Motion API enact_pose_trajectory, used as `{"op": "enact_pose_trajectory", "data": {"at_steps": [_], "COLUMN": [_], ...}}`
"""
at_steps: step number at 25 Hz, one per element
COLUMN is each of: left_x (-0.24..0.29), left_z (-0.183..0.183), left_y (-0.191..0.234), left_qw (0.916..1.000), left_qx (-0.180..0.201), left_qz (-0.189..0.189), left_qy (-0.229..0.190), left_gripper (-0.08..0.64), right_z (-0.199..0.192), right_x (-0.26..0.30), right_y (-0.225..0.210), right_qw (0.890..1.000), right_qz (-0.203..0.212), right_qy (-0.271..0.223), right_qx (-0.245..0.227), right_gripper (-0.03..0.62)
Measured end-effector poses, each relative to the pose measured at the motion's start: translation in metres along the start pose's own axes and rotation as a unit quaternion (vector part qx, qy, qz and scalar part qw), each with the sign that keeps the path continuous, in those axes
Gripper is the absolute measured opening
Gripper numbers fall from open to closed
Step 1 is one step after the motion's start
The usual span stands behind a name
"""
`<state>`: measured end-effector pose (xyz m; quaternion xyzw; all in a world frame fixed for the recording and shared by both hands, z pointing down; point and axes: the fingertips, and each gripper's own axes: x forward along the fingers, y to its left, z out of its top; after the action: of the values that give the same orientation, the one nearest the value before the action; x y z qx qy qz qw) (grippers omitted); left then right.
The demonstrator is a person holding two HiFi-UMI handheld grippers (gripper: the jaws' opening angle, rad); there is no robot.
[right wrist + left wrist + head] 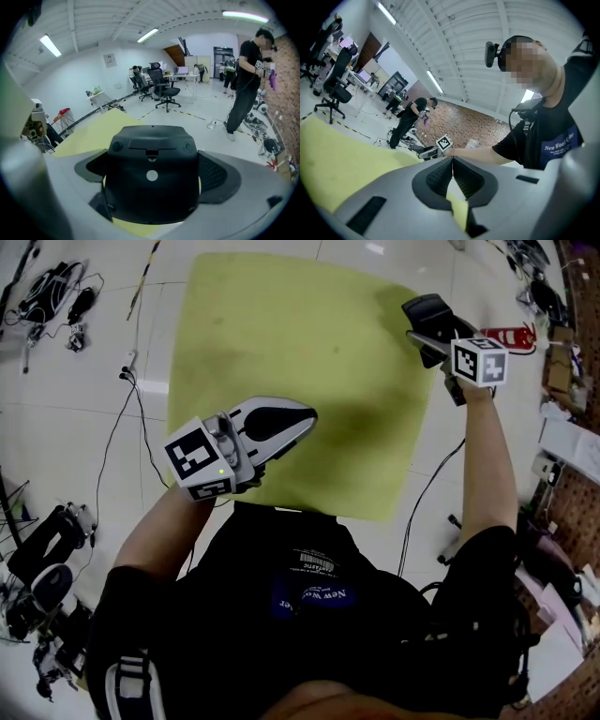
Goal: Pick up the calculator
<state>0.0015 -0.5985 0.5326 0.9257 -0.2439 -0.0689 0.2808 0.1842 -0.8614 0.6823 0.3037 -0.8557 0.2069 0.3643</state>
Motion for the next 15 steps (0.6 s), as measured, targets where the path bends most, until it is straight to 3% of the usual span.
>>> {"op": "enact_pose_trajectory", "data": {"at_steps": [8,15], "left_x": [-0.017,-0.028], "left_z": [0.027,0.054], "left_y": [-0.045,-0.095], "left_qw": [0.9998,0.9982], "left_qx": [0.017,0.053], "left_qz": [0.006,0.008], "left_qy": [-0.013,-0.026], "left_gripper": [0.006,0.006], "right_z": [0.016,0.044], "right_x": [-0.098,-0.208], "right_y": [0.126,0.227], "right_qw": [0.994,0.976], "right_qz": [0.081,0.107], "right_qy": [-0.073,-0.176], "right_qx": [-0.031,-0.067], "right_gripper": [0.566,0.566]}}
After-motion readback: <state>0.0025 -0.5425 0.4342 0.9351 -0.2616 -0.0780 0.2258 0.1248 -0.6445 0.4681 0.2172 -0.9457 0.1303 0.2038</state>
